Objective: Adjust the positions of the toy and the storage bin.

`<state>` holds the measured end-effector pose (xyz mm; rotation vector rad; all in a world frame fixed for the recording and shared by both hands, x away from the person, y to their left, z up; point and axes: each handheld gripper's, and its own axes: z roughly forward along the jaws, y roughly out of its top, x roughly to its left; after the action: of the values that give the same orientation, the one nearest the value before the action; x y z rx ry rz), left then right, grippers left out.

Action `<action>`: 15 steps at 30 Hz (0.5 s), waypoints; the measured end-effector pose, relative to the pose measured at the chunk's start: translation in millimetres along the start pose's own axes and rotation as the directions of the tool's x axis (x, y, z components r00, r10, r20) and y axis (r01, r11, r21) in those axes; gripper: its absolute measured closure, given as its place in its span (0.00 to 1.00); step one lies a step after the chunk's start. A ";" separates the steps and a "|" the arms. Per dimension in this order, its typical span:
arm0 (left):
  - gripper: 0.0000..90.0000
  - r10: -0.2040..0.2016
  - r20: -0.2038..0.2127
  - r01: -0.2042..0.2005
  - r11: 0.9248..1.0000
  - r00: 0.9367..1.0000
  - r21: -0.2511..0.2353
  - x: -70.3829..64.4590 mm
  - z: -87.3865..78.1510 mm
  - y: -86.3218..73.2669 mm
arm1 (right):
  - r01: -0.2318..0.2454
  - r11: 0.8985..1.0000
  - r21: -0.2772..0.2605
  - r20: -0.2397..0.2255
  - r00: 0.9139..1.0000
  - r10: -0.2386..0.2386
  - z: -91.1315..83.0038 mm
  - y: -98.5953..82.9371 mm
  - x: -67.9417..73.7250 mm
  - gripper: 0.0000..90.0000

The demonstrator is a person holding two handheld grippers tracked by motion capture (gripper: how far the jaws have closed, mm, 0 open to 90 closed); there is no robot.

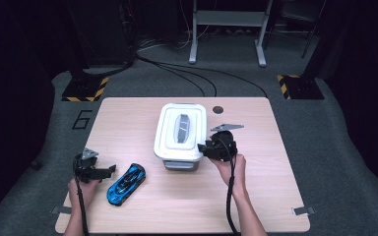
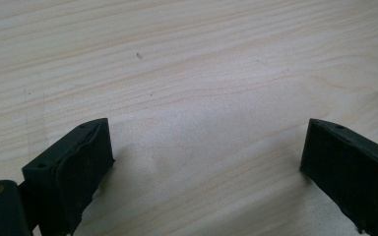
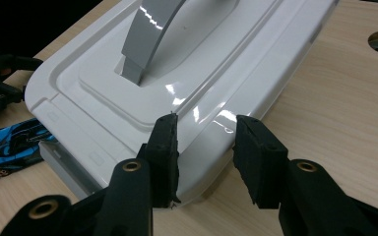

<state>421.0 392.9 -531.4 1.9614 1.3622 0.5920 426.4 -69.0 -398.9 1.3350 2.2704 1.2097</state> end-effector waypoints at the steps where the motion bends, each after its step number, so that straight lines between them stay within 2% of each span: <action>1: 0.06 -0.001 0.000 0.001 1.000 1.000 -0.001 -0.1 0.0 0.0 | 0.000 1.000 0.000 -0.004 1.000 0.000 1.8 0.7 1.5 0.67; 4: 0.06 -0.001 0.001 0.001 1.000 1.000 0.000 0.0 0.0 0.0 | 0.009 1.000 0.006 -0.008 1.000 -0.009 4.5 2.4 3.8 0.63; 6: 0.06 -0.001 0.000 0.001 1.000 1.000 0.000 -0.1 0.0 0.0 | 0.014 1.000 0.002 0.004 1.000 -0.014 4.2 2.1 3.5 0.52; 7: 0.06 0.000 0.001 0.000 1.000 1.000 0.003 0.1 -0.2 0.1 | 0.021 1.000 -0.013 0.013 1.000 -0.021 2.8 1.4 1.6 0.49; 11: 0.06 0.001 0.003 -0.001 1.000 1.000 0.006 0.3 -0.4 0.3 | -0.001 0.997 -0.073 0.036 0.999 0.004 -10.4 -4.2 -6.7 0.35; 15: 0.06 0.002 0.006 -0.002 1.000 1.000 0.004 1.0 0.3 0.9 | -0.002 0.995 -0.095 0.067 0.998 0.008 -22.7 -14.7 -19.5 0.21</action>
<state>422.2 393.5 -530.9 1.9666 1.3589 0.5841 415.3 -100.4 -399.5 1.3272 2.1369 1.2386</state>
